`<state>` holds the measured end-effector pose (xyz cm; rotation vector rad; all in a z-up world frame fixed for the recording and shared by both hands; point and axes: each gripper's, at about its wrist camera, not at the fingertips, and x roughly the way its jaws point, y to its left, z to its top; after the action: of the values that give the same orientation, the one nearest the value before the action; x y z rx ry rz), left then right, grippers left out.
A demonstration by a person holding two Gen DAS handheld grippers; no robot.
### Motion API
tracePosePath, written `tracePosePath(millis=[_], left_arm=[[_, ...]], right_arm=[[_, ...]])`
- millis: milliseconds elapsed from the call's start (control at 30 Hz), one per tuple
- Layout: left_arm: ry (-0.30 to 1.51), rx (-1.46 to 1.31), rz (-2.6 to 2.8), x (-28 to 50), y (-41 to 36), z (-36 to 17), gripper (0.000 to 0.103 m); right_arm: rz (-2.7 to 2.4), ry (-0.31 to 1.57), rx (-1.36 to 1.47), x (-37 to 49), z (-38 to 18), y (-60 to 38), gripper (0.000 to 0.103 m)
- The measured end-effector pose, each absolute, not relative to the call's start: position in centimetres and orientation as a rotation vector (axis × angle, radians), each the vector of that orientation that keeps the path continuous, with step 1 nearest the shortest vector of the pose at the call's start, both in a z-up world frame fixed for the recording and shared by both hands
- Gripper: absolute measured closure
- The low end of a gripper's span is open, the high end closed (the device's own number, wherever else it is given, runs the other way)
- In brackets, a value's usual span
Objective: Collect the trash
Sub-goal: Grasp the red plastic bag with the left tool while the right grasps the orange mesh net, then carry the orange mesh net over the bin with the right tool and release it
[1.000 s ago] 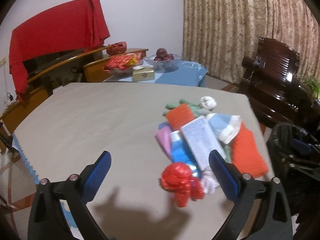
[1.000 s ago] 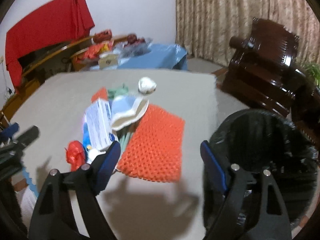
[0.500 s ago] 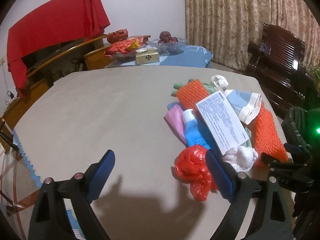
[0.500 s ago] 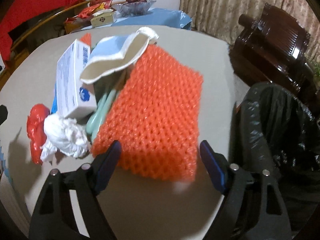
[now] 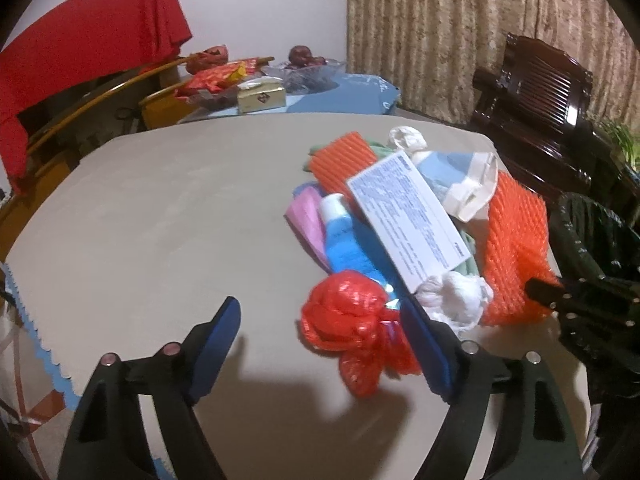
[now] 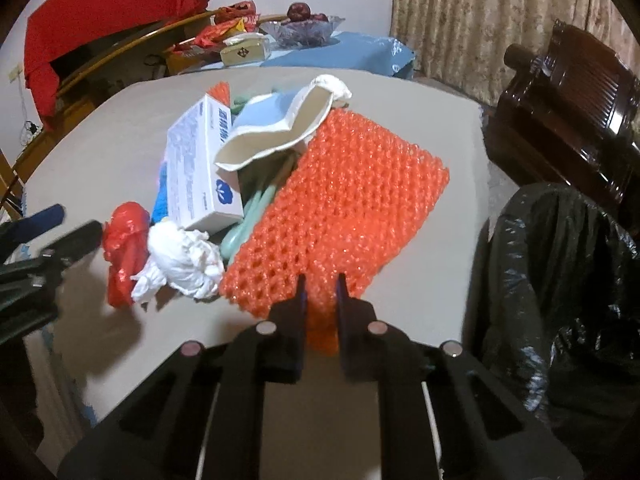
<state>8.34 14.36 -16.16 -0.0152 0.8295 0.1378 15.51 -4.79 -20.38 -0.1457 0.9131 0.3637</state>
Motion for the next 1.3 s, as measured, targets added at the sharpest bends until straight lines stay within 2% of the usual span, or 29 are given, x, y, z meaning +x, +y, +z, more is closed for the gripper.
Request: tracePosePath(millis=[33, 133, 200, 333, 400, 533, 800, 1067, 1133, 1200, 1267, 1300], left_arm=[[0.838, -0.009, 0.131, 8.6, 14.1, -16.5, 0.029], [0.871, 0.0, 0.114, 9.5, 13.6, -17.6, 0.046], [0.893, 0.007, 0.102, 9.9, 13.3, -18.3, 0.067], [0.885, -0.01, 0.081, 9.9, 13.5, -18.4, 0.076], [0.873, -0.018, 0.088, 9.7, 13.9, -17.9, 0.085], [0.834, -0.053, 0.092, 8.7, 14.9, -16.0, 0.096], [0.782, -0.051, 0.07, 7.1, 14.9, -13.0, 0.098], [0.855, -0.059, 0.068, 6.3, 15.3, -16.0, 0.097], [0.879, -0.052, 0.07, 6.3, 15.1, -16.8, 0.091], [0.902, -0.047, 0.07, 6.1, 15.1, -17.7, 0.07], [0.916, -0.042, 0.077, 5.7, 14.9, -18.5, 0.058], [0.926, -0.038, 0.078, 5.6, 14.9, -18.9, 0.055]], right_arm=[[0.362, 0.91, -0.138, 15.3, -20.1, -5.1, 0.091], [0.36, 0.905, -0.12, 14.8, -19.5, -5.8, 0.091], [0.359, 0.898, -0.121, 14.5, -19.1, -6.2, 0.091], [0.357, 0.876, -0.118, 14.0, -17.9, -6.8, 0.091], [0.353, 0.865, -0.12, 13.8, -17.4, -7.1, 0.091], [0.344, 0.836, -0.121, 12.9, -16.0, -7.8, 0.091], [0.32, 0.807, -0.089, 11.9, -13.9, -9.6, 0.091], [0.324, 0.833, -0.099, 11.3, -15.1, -9.7, 0.091], [0.338, 0.852, -0.107, 11.2, -15.9, -9.2, 0.091], [0.349, 0.868, -0.111, 11.1, -16.4, -8.7, 0.091], [0.362, 0.887, -0.121, 11.0, -17.1, -8.2, 0.091], [0.364, 0.892, -0.124, 10.9, -17.3, -8.0, 0.091]])
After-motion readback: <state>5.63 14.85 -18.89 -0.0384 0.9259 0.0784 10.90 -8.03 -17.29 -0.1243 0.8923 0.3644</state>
